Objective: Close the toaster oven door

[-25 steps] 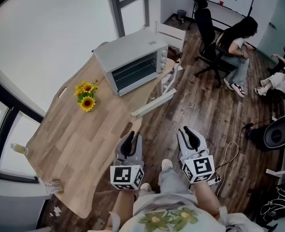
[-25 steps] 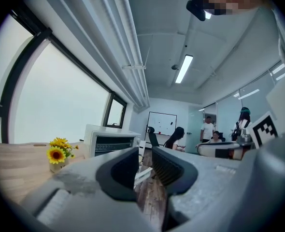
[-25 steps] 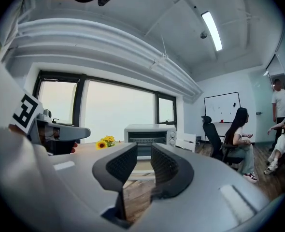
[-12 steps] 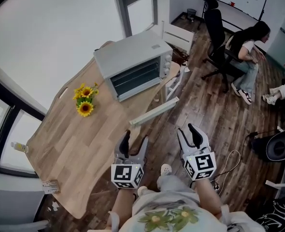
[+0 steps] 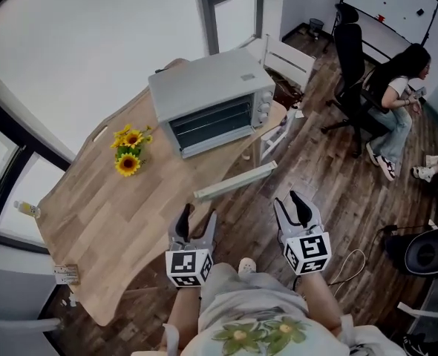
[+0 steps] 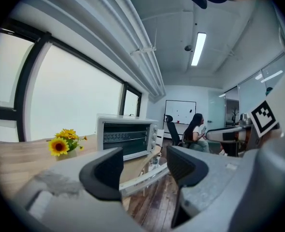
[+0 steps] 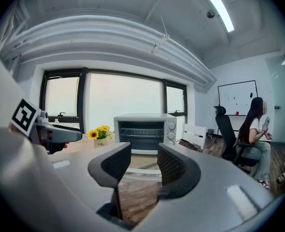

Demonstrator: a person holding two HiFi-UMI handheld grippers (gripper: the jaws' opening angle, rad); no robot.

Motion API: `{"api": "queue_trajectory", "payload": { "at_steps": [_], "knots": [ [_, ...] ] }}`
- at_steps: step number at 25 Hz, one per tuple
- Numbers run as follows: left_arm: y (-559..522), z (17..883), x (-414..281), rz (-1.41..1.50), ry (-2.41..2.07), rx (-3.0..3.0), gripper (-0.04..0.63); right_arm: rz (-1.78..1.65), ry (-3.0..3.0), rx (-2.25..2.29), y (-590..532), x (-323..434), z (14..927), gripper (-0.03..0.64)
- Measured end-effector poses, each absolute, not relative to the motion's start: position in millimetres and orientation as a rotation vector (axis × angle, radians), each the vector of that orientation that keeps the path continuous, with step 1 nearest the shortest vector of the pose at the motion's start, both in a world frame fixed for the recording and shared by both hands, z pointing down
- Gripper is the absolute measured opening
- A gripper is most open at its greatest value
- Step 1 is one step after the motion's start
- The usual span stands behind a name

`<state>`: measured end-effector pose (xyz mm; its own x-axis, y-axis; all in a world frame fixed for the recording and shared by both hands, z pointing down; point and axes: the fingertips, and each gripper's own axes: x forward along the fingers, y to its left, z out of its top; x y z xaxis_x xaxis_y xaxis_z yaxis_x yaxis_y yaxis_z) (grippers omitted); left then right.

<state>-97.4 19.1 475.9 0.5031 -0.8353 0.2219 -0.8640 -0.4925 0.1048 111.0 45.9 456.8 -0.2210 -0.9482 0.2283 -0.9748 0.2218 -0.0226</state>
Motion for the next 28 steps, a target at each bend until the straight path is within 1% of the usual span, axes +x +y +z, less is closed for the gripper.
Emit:
{"api": "queue_trajectory", "payload": {
  "at_steps": [14, 23, 28],
  "knots": [
    [1, 538, -101, 0.353, -1.468, 2.385, 0.276, 0.344, -2.297, 1.771, 11, 135, 501, 0.160],
    [-30, 586, -100, 0.541, -1.450, 2.302, 0.278, 0.429, -2.276, 1.705, -25, 142, 533, 0.160],
    [-39, 608, -103, 0.576, -1.443, 2.248, 0.278, 0.456, -2.252, 1.665, -44, 145, 552, 0.160]
  ]
}}
